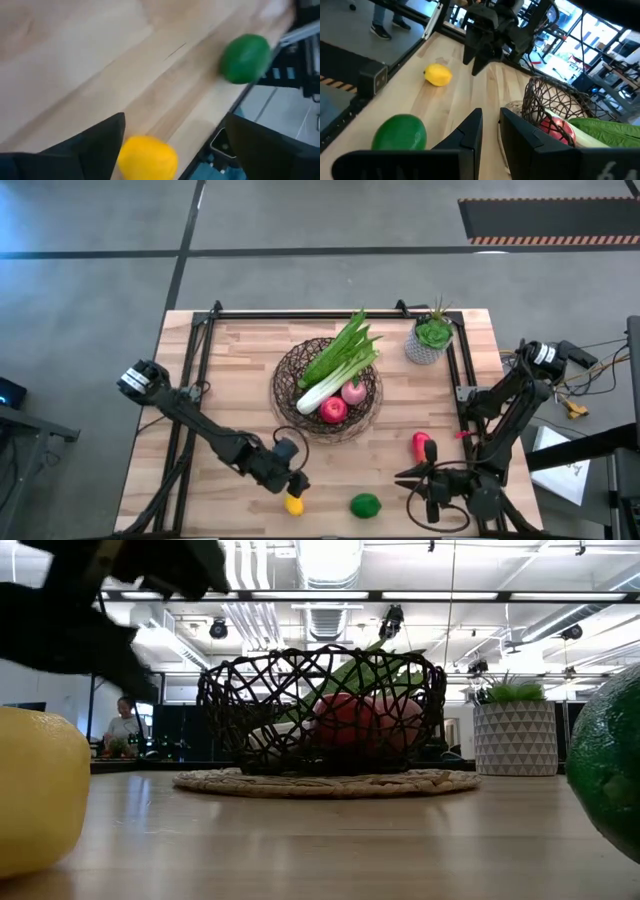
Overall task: Build produce basket
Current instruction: Put the yellow lemon into the black mesh basket, then put the orange mango into the black mesh basket
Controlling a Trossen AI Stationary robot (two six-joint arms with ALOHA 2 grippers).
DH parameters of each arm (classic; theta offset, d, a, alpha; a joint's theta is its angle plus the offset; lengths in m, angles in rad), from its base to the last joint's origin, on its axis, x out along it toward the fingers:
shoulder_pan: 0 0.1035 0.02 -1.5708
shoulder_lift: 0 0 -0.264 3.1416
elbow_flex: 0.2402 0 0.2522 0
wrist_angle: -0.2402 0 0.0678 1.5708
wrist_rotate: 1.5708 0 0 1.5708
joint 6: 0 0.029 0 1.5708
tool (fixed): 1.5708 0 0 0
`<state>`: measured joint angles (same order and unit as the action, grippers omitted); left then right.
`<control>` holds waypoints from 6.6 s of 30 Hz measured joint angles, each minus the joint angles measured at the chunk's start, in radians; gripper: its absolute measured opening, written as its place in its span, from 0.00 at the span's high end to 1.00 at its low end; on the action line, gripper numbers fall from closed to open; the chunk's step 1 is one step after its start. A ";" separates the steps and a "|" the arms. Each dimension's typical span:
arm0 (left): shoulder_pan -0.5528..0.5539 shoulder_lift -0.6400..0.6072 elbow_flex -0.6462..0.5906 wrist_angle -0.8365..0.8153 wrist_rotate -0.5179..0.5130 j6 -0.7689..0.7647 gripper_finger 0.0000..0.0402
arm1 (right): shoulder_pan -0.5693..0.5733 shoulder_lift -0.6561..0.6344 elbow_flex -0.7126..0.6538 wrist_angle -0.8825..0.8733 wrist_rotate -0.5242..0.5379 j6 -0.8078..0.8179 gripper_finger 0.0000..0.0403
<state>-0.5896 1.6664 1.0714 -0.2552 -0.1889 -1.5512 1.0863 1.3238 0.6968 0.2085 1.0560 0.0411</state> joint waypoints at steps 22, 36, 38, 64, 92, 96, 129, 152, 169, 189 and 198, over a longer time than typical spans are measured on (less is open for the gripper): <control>-0.061 0.192 0.076 -0.012 0.127 -0.372 0.17 | 0.000 0.055 0.000 0.005 0.000 -0.013 0.86; -0.059 0.208 0.081 -0.044 0.176 -0.329 0.23 | 0.000 0.053 -0.001 0.005 -0.001 -0.015 0.86; -0.059 0.208 0.078 -0.048 0.179 -0.328 0.28 | 0.000 0.053 -0.001 0.005 -0.001 -0.015 0.86; 0.081 -0.127 0.168 -0.135 -0.276 0.522 0.51 | 0.000 0.053 -0.002 0.006 0.000 0.016 0.86; 0.412 0.091 0.086 -0.134 -0.259 0.909 0.51 | 0.000 0.044 -0.005 0.008 0.046 0.090 0.86; 0.413 0.102 0.085 -0.101 -0.255 0.910 0.51 | 0.000 0.044 -0.004 0.010 0.046 0.090 0.86; 0.325 -0.088 0.086 -0.015 -0.302 1.084 0.15 | 0.000 0.004 -0.003 0.009 0.045 0.117 0.86; 0.157 0.182 0.088 0.666 -0.424 1.533 0.15 | -0.062 -0.371 -0.002 -1.133 -0.505 1.442 0.68; 0.167 0.195 0.082 0.663 -0.425 1.535 0.15 | -0.266 -0.230 -0.003 -1.196 -0.764 1.626 0.18; 0.170 0.195 0.026 0.691 -0.421 1.503 0.15 | -0.293 -0.070 -0.003 -1.041 -0.965 1.598 0.29; 0.171 0.195 0.023 0.699 -0.421 1.503 0.15 | -0.293 -0.169 -0.003 -1.044 -0.986 1.555 0.25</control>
<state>-0.4187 1.8610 1.0939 0.4435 -0.6098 -0.0486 0.7933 1.1547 0.6937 -0.8351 0.0705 1.5963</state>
